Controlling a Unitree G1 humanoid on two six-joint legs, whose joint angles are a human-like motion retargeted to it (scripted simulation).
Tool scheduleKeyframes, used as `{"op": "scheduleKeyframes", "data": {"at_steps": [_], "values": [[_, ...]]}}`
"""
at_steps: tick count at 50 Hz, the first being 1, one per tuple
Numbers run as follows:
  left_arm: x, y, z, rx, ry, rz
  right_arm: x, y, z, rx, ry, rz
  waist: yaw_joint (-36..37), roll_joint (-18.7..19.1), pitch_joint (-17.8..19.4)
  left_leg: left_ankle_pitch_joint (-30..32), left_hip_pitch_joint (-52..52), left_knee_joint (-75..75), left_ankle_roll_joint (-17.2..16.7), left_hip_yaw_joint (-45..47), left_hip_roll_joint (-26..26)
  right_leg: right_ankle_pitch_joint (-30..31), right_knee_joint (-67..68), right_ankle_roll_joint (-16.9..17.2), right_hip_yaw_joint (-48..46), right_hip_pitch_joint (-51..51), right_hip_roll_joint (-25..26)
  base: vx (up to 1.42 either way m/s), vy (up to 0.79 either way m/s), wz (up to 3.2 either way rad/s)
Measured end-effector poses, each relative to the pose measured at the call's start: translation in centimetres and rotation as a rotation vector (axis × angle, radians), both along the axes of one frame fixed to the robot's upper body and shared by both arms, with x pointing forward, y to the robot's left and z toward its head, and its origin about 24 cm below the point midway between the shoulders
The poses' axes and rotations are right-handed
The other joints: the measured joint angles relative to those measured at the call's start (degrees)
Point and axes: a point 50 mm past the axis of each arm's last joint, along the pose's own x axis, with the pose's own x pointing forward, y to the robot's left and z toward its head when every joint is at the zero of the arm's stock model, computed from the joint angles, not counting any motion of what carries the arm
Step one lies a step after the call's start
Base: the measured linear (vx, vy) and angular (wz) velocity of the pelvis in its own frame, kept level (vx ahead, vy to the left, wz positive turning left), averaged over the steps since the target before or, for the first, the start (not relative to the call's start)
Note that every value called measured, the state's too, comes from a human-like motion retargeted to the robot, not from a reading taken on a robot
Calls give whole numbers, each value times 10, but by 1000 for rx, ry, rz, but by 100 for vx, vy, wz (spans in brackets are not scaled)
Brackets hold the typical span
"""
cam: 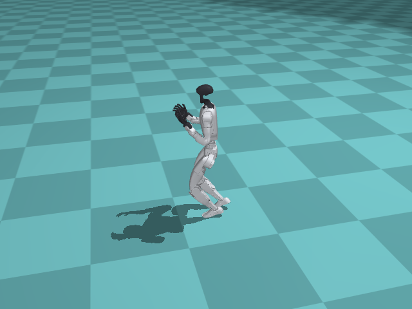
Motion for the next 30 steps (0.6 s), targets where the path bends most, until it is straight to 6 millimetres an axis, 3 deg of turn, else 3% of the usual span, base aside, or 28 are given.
{"op": "scheduleKeyframes", "data": {"at_steps": [3,4,5,8,12,15,17,20,23,25,27,30], "values": [[9,-5,-2,198,-46,71,7,16,20,-158,-99,47,23,0,21,-146,-9,42,39,-5,4,-202,18,-46,-41,16,-23,-3,1,29],[13,-7,-5,270,-56,91,10,21,25,-204,-120,71,27,5,31,-167,-8,44,42,-8,8,-222,15,-53,-52,21,-21,0,0,0],[18,-9,-8,338,-58,106,12,26,28,-247,-137,101,28,13,41,-176,-4,39,41,-11,12,-222,7,-55,-60,26,-15,0,0,0],[22,-8,-45,465,84,50,10,31,11,-273,-46,225,20,38,35,-106,18,-10,7,-19,25,-119,-41,-28,-64,27,8,2,1,-5],[13,-3,-87,498,285,-39,2,19,-18,-219,100,255,9,61,14,-37,34,-66,-21,-35,25,-30,-95,-1,-54,18,39,6,3,-34],[7,1,-104,467,385,-55,-1,7,-39,-172,201,201,6,74,12,-62,51,-74,-13,-44,27,-36,-118,-5,-48,23,58,5,3,-51],[6,3,-107,454,407,-39,-1,0,-55,-155,280,155,0,75,19,-108,56,-51,2,-45,28,-89,-106,-15,-39,22,64,-1,3,-44],[11,2,-103,452,385,-7,0,-8,-81,-146,405,82,-10,75,25,-167,72,-33,16,-43,28,-152,-91,-28,-21,27,73,2,4,-45],[21,-6,-82,470,275,17,6,-10,-93,-124,462,46,-28,69,37,-195,91,-28,23,-31,23,-175,-60,-37,2,24,76,0,5,-48],[25,-13,-60,467,166,19,11,-10,-91,-92,456,34,-44,59,45,-197,103,-32,26,-18,17,-170,-34,-37,20,15,73,-3,5,-55],[24,-20,-36,439,54,10,15,-12,-77,-37,394,26,-61,48,45,-172,111,-42,23,-4,12,-131,-13,-29,40,-5,72,-5,5,-61],[17,-26,-6,369,-79,3,16,-12,-50,54,271,23,-85,35,34,-65,102,-45,-8,15,16,-45,-1,2,78,-44,92,-7,2,-60]]}}
